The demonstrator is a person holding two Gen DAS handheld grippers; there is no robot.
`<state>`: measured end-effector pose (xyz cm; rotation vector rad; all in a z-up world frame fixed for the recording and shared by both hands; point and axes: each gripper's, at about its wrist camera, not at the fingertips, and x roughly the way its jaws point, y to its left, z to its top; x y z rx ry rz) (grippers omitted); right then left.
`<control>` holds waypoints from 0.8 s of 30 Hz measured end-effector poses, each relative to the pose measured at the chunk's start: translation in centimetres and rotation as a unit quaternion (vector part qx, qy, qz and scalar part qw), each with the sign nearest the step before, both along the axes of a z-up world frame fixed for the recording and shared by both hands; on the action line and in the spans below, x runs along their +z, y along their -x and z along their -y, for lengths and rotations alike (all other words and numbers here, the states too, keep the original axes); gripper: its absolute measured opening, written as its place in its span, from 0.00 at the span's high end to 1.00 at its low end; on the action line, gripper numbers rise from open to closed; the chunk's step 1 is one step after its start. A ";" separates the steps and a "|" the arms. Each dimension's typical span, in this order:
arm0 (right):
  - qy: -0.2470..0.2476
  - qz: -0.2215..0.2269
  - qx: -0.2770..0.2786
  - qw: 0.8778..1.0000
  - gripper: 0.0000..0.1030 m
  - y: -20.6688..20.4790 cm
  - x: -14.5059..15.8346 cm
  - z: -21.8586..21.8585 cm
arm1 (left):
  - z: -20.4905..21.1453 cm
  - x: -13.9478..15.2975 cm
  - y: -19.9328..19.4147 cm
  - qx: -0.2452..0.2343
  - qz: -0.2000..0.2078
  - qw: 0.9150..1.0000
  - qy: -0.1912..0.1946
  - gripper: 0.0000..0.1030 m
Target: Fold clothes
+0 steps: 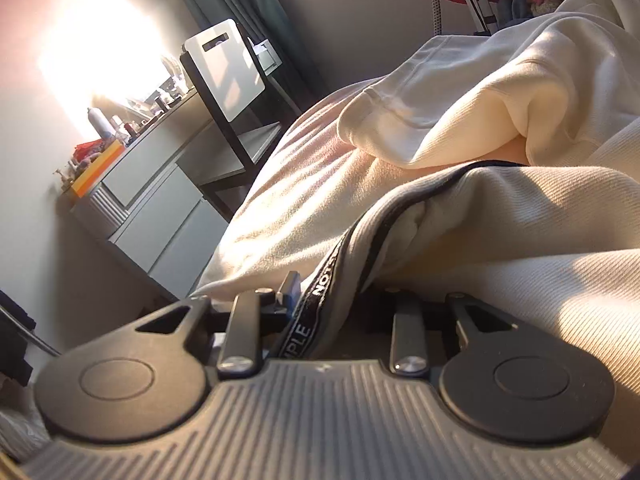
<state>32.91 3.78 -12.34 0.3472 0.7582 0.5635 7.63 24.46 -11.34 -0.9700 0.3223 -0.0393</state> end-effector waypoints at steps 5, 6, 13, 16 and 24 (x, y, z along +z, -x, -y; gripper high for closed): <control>-0.013 0.021 0.030 0.999 0.10 3.1 3.4 3.7 | 3.8 2.5 0.0 -0.034 -0.009 0.992 -0.119 0.69; -0.012 0.031 0.031 0.999 0.11 4.1 4.2 5.0 | 4.7 3.0 0.0 -0.041 -0.011 0.989 -0.142 0.58; 0.033 0.102 -0.030 0.994 0.11 7.2 7.8 17.0 | 12.2 5.2 1.9 -0.094 -0.011 0.966 -0.242 0.17; 0.056 0.115 -0.083 0.988 0.11 4.4 8.2 23.4 | 15.3 5.1 2.1 -0.118 0.002 0.951 -0.285 0.14; 0.065 0.083 -0.206 0.973 0.12 -8.5 6.8 34.3 | 19.2 0.7 -2.5 -0.141 -0.019 0.938 -0.317 0.13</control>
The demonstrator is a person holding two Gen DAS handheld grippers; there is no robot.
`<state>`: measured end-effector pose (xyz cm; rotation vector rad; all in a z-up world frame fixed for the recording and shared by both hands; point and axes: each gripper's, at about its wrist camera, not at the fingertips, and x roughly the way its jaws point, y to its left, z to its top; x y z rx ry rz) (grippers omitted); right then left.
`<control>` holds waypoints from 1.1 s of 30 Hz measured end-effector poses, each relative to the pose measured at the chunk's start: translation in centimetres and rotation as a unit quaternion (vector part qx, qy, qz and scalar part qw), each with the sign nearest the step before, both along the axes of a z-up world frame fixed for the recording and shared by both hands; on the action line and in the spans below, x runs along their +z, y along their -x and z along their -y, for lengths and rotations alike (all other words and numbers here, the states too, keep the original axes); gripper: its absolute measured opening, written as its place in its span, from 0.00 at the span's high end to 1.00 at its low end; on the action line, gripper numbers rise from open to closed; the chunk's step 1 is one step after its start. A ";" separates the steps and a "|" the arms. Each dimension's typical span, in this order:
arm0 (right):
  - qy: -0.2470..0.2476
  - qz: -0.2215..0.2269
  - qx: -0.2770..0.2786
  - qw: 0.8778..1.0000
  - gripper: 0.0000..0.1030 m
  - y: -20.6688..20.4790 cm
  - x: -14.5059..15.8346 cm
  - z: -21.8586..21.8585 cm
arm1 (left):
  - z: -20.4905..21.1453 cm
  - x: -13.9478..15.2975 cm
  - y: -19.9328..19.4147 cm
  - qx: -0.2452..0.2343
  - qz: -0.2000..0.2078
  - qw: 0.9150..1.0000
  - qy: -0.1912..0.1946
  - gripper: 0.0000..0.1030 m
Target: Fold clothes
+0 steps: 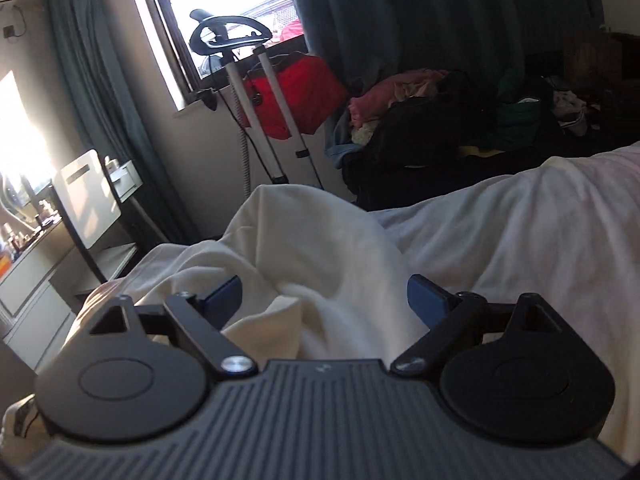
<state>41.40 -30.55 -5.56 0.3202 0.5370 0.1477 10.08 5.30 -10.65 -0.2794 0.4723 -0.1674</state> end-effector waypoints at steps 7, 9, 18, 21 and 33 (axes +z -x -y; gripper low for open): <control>0.013 -0.059 -0.013 0.998 0.26 -8.5 -4.2 0.2 | -0.6 -3.3 -3.1 0.010 -0.030 0.999 0.021 0.13; 0.023 -0.089 -0.004 0.996 0.41 -9.5 -5.5 -0.5 | -0.7 -3.8 -3.4 0.007 -0.027 0.999 0.024 0.13; 0.023 -0.008 -0.020 1.000 0.87 -1.9 -1.3 -0.5 | -1.8 -2.5 -2.3 0.002 -0.013 0.999 0.052 0.13; 0.010 0.024 -0.052 0.998 0.88 3.4 1.6 1.2 | -2.2 -1.0 -1.0 0.002 0.006 0.998 0.054 0.13; -0.063 0.036 -0.191 0.979 0.87 28.1 5.1 11.0 | -3.4 4.9 6.9 -0.015 0.046 0.996 0.077 0.13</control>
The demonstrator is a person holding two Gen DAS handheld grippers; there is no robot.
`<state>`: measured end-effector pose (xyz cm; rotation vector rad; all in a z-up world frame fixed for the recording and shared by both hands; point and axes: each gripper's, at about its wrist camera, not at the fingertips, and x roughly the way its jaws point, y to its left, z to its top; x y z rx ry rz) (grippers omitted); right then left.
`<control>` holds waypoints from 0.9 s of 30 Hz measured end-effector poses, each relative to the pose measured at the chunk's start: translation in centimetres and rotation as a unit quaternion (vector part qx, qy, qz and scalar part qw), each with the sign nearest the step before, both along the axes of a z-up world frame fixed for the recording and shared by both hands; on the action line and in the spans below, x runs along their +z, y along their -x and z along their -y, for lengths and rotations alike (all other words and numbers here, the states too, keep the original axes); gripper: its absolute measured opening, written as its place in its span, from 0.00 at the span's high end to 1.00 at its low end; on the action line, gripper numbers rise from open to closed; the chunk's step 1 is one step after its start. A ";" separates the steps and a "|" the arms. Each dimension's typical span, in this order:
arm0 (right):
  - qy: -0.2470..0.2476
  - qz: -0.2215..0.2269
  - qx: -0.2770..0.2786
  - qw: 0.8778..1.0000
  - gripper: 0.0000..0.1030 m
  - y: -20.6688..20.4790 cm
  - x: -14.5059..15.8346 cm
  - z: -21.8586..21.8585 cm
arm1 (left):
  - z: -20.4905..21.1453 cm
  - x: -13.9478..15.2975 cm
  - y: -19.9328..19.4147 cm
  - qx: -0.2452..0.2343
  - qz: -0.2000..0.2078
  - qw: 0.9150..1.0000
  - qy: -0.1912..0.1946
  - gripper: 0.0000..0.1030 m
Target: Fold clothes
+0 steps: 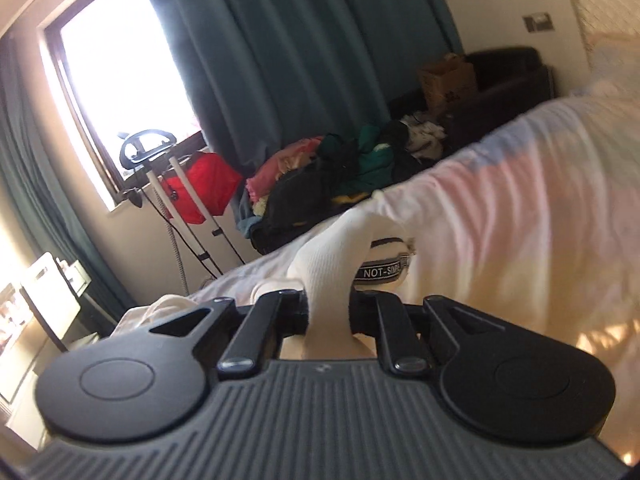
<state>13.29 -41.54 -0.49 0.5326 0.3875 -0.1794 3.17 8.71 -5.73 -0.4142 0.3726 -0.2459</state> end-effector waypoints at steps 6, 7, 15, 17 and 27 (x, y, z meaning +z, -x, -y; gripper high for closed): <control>-0.210 -0.107 -0.002 0.972 0.85 6.3 -7.0 2.8 | -0.5 0.3 2.6 -0.002 -0.061 0.998 0.026 0.13; -0.224 -0.119 0.009 0.967 0.85 6.5 -7.5 2.6 | -0.5 0.2 2.7 -0.001 -0.071 0.997 0.027 0.13; -0.302 -0.133 0.053 0.943 0.55 7.7 -9.6 2.4 | -1.1 -1.1 2.8 0.014 -0.127 0.989 0.074 0.13; -0.326 -0.122 0.029 0.937 0.26 8.4 -10.1 3.4 | -1.3 -1.6 2.4 0.019 -0.141 0.985 0.093 0.13; -0.333 -0.067 -0.106 0.935 0.21 5.7 -13.6 10.1 | -1.5 -4.1 0.1 0.040 -0.188 0.971 0.144 0.13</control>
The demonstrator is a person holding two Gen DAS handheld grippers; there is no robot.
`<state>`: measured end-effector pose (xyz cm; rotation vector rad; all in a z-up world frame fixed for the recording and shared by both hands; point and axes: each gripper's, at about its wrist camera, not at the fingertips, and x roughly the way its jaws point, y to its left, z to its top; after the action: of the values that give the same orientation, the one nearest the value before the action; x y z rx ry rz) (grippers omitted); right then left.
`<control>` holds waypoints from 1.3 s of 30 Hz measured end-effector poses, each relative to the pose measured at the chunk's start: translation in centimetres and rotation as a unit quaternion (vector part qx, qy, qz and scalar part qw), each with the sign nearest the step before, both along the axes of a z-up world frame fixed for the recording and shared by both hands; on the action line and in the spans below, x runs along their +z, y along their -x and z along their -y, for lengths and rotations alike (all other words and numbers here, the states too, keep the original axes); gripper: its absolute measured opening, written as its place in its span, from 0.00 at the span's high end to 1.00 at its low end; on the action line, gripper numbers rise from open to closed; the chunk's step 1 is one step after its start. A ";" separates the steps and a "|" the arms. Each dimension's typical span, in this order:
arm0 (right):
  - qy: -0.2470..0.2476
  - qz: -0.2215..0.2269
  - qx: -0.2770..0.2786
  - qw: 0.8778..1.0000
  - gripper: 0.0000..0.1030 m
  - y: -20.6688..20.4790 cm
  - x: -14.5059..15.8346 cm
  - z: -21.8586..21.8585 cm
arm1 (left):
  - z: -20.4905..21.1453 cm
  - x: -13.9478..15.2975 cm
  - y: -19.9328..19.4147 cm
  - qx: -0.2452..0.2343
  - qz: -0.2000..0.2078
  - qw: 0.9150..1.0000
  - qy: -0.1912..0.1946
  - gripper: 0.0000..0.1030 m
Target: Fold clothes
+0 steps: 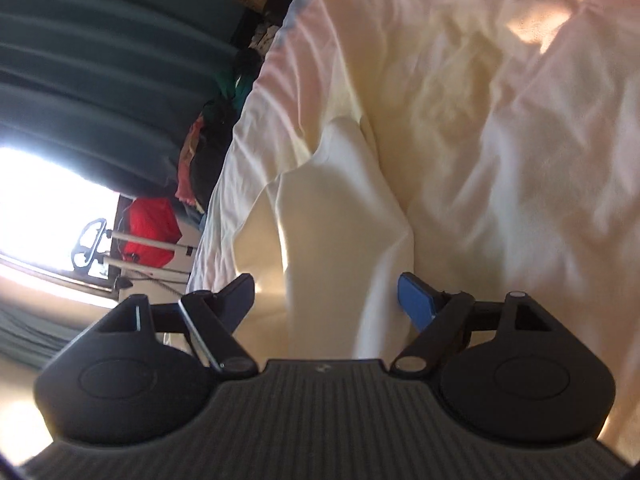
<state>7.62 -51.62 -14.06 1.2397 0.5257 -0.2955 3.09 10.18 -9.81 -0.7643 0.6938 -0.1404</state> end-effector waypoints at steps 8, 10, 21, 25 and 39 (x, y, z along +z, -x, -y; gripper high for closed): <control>0.151 0.014 0.032 0.988 0.34 -6.4 -3.1 2.8 | 0.6 -0.9 -1.5 0.003 -0.004 1.000 -0.001 0.11; 0.174 0.009 0.026 0.984 0.34 -7.5 -3.7 3.2 | 0.7 -1.0 -1.8 0.002 -0.003 1.000 -0.007 0.11; 0.228 0.048 0.025 0.972 0.92 -8.9 -3.7 4.3 | 1.2 -1.8 -2.6 0.001 -0.006 1.000 -0.019 0.10; 0.260 0.064 0.009 0.963 0.93 -7.5 -1.5 4.7 | 1.1 -1.5 -2.4 0.001 -0.004 1.000 -0.018 0.10; 0.233 -0.090 -0.246 0.936 0.91 6.1 -2.8 11.3 | -0.2 -0.6 -0.5 0.014 -0.011 1.000 0.022 0.10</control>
<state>1.53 -62.92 -16.81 0.8635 0.2670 -0.9128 3.64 10.37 -10.46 -0.8176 0.7025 -0.1230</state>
